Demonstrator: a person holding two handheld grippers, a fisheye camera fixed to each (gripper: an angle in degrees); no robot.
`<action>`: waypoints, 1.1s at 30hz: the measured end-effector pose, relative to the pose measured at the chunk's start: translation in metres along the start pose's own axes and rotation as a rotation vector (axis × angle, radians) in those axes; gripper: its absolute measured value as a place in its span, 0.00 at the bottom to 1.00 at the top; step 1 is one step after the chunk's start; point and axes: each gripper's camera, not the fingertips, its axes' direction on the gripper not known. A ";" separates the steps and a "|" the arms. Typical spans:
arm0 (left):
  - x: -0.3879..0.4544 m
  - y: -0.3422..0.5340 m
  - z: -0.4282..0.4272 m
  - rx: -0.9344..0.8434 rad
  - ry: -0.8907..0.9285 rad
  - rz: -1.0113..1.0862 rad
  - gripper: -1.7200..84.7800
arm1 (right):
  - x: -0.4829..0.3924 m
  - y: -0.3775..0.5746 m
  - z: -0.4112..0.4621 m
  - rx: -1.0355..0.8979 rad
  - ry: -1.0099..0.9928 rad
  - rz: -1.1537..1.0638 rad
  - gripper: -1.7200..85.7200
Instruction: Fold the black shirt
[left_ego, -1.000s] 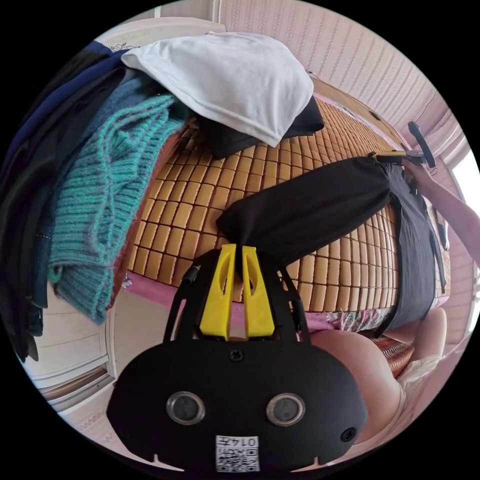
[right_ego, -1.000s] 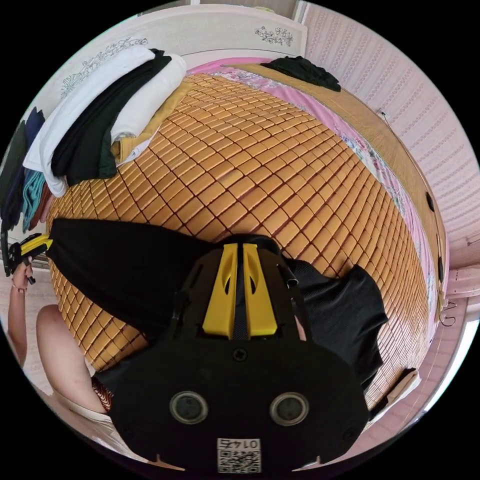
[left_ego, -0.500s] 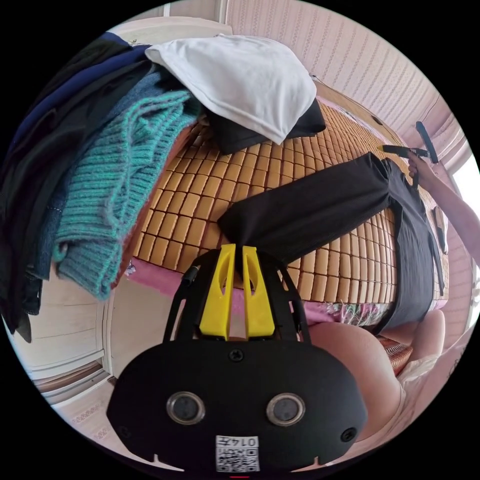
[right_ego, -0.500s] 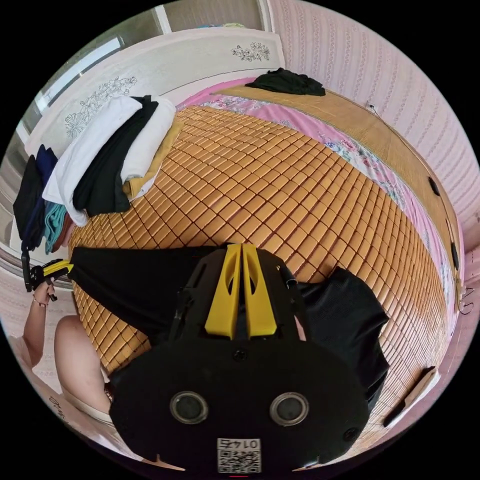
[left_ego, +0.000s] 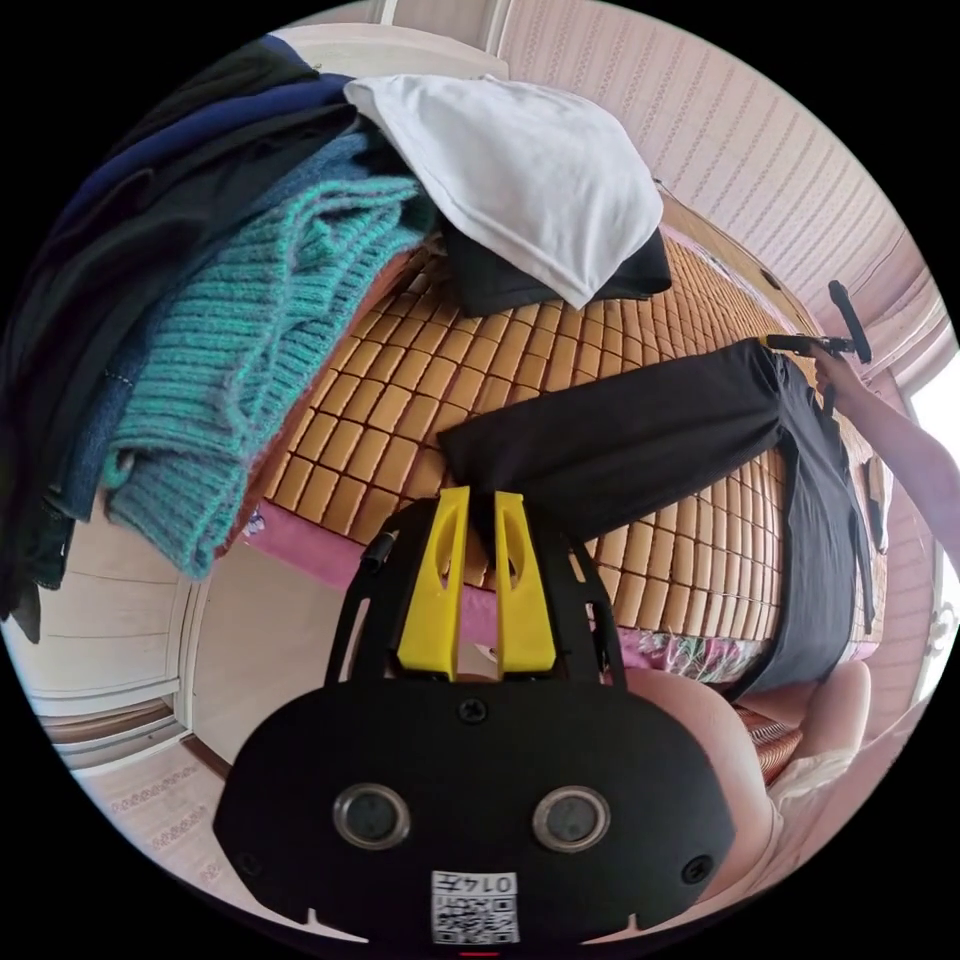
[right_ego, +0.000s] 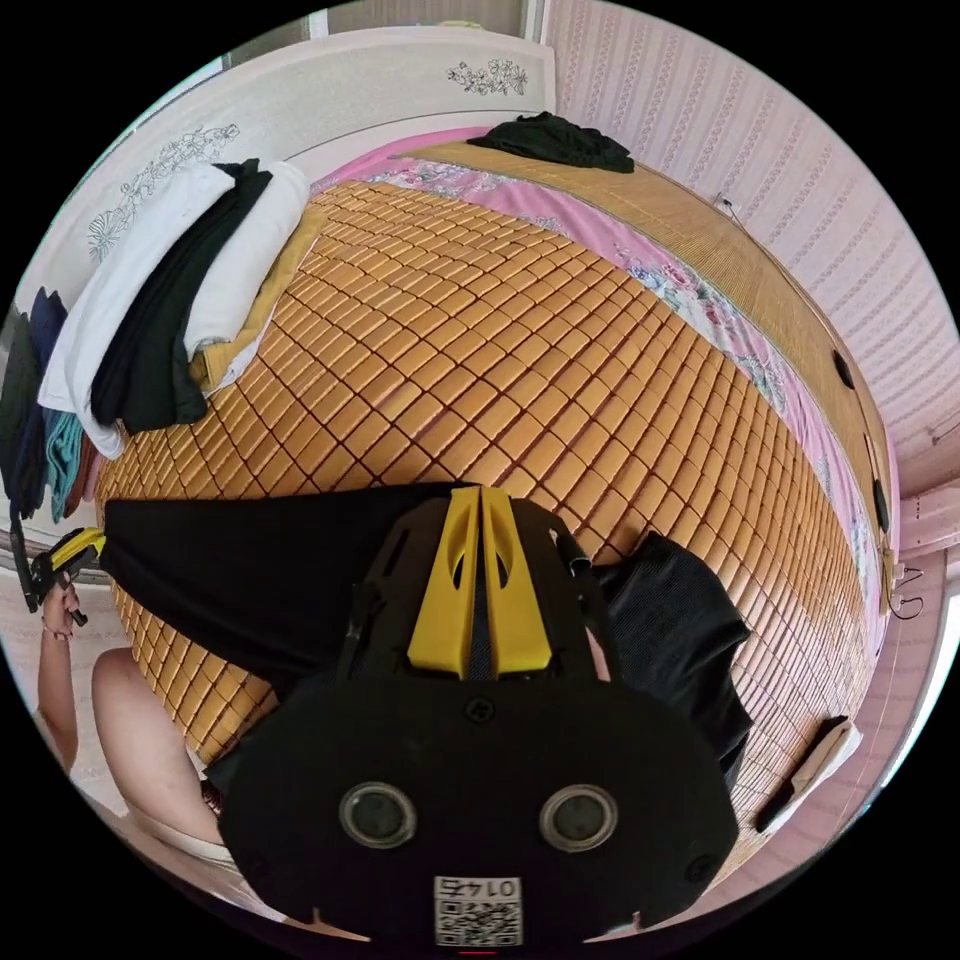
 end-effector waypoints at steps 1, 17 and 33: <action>0.003 0.002 -0.013 0.027 -0.003 0.013 0.08 | 0.002 0.011 -0.013 0.051 0.001 -0.003 0.01; 0.193 0.052 -0.052 0.046 0.440 0.416 0.07 | 0.010 0.383 -0.082 0.063 0.088 0.325 0.04; 0.099 0.026 -0.078 0.525 0.140 0.137 0.08 | -0.195 0.370 -0.038 0.142 0.034 -0.088 0.02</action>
